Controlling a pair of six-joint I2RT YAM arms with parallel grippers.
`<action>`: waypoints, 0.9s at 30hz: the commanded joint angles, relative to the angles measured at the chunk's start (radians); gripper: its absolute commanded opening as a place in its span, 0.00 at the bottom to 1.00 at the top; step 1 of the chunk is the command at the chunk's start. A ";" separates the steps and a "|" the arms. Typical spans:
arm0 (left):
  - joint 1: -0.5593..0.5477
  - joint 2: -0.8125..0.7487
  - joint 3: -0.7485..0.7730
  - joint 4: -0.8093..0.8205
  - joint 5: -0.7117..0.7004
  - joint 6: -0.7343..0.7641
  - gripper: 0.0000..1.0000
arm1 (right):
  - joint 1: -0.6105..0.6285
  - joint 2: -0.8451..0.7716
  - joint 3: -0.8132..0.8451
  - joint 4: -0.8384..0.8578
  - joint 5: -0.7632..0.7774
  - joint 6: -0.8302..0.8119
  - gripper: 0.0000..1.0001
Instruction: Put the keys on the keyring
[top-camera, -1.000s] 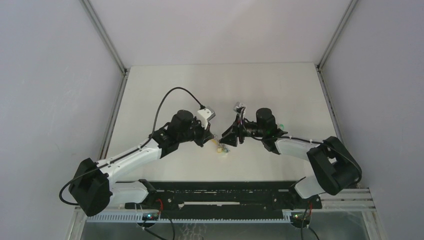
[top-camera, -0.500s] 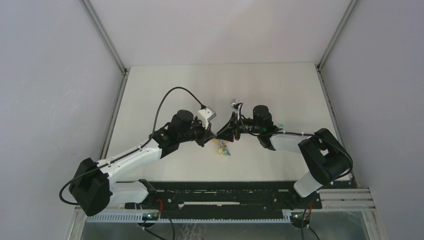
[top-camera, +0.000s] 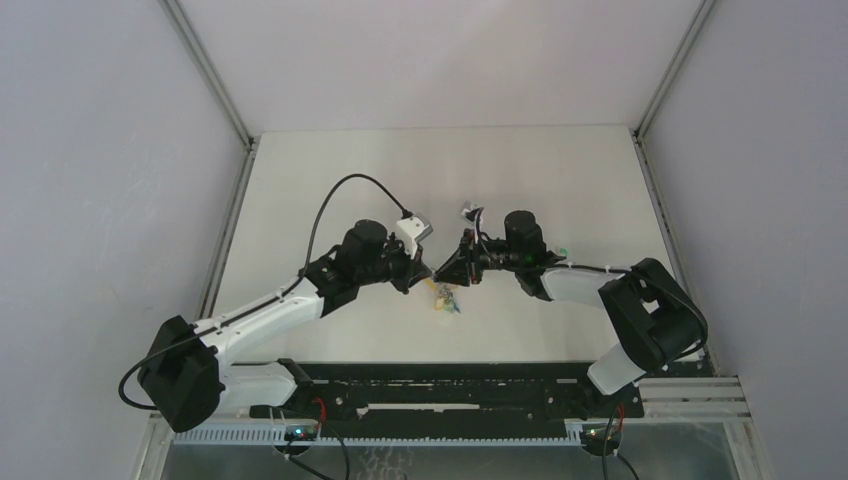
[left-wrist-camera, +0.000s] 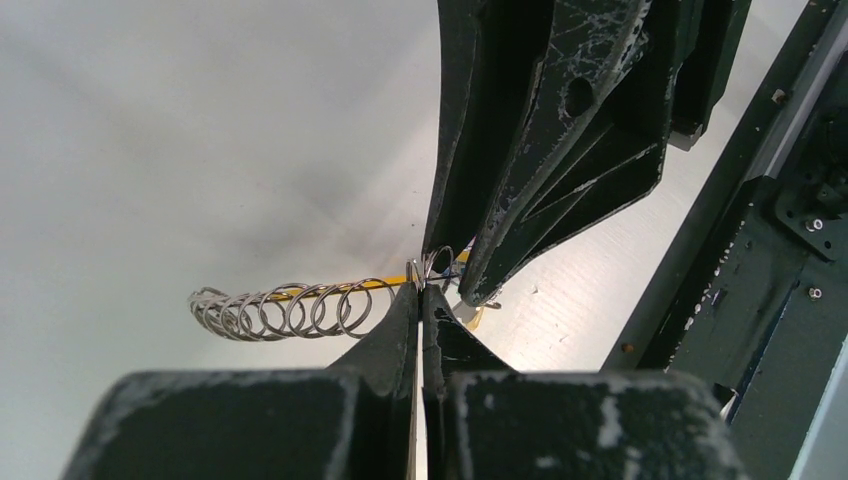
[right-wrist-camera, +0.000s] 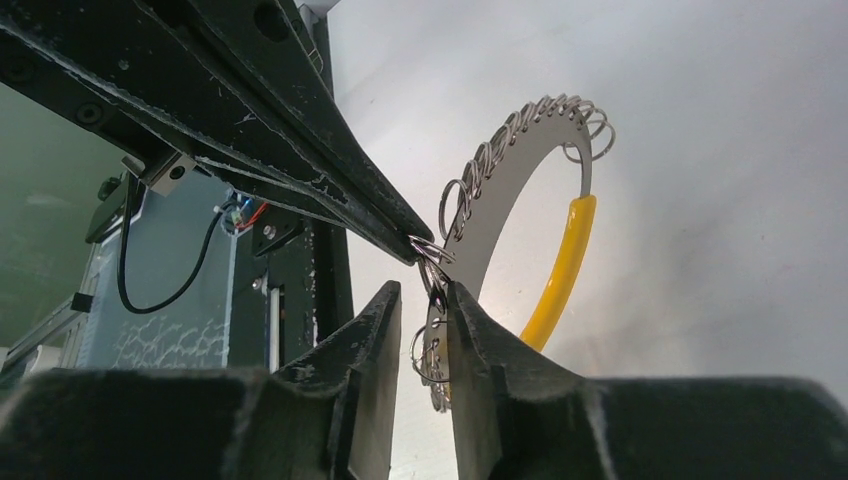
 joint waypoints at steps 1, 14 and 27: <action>-0.006 -0.018 -0.023 0.074 0.005 -0.004 0.00 | 0.001 -0.049 0.033 0.008 -0.020 -0.024 0.21; -0.005 -0.010 -0.043 0.094 0.004 -0.010 0.00 | -0.002 -0.103 0.033 -0.086 0.003 -0.077 0.00; 0.010 -0.090 -0.218 0.345 -0.005 -0.126 0.42 | 0.013 -0.241 0.087 -0.449 0.138 -0.303 0.00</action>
